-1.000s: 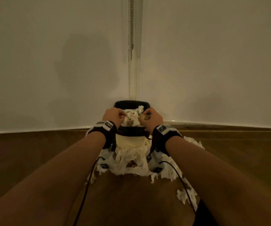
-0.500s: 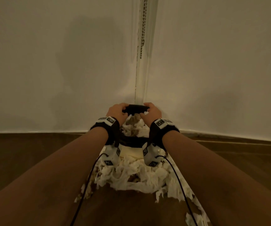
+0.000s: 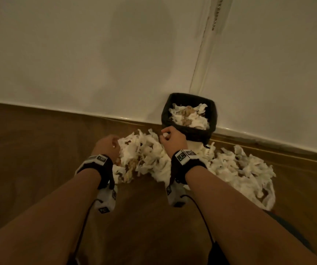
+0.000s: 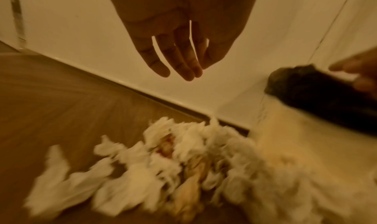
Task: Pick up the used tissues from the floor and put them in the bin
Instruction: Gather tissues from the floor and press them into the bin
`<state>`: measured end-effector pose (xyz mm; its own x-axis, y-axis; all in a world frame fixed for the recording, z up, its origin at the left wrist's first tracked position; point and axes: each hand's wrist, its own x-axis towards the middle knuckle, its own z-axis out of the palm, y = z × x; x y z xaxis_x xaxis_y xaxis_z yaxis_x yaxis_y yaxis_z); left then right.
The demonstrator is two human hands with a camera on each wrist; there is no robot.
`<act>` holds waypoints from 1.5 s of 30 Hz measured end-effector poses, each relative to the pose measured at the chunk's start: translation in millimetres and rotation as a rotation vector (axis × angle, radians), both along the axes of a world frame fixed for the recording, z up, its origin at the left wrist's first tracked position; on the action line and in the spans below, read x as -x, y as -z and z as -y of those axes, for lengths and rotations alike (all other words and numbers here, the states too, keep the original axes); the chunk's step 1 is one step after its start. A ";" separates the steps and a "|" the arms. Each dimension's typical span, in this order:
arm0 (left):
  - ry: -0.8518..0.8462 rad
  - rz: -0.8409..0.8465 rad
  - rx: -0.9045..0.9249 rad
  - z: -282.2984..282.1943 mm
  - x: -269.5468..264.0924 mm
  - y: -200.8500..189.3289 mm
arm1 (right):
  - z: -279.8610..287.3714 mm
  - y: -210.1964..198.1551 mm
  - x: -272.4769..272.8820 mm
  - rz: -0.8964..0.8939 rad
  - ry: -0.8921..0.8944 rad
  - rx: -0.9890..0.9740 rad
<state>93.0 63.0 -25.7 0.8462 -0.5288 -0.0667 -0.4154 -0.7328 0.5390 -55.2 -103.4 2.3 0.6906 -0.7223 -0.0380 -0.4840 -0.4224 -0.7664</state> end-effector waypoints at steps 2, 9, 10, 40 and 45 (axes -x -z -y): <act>-0.003 -0.013 -0.080 -27.0 -0.1 19.9 | -16.0 7.8 -15.9 -0.075 -0.100 0.013; -0.045 -0.050 -0.283 -79.5 -14.5 67.1 | -62.5 53.6 -53.1 -0.376 -0.365 0.125; -0.053 -0.044 -0.307 -83.3 -15.5 72.2 | -69.4 60.9 -56.4 -0.406 -0.400 0.128; -0.388 -0.333 -0.094 -104.2 -6.9 139.5 | -146.5 142.0 -88.0 -0.734 -0.887 0.355; -0.406 -0.285 -0.084 -118.6 -3.1 138.7 | -167.0 164.4 -86.9 -0.697 -0.900 0.545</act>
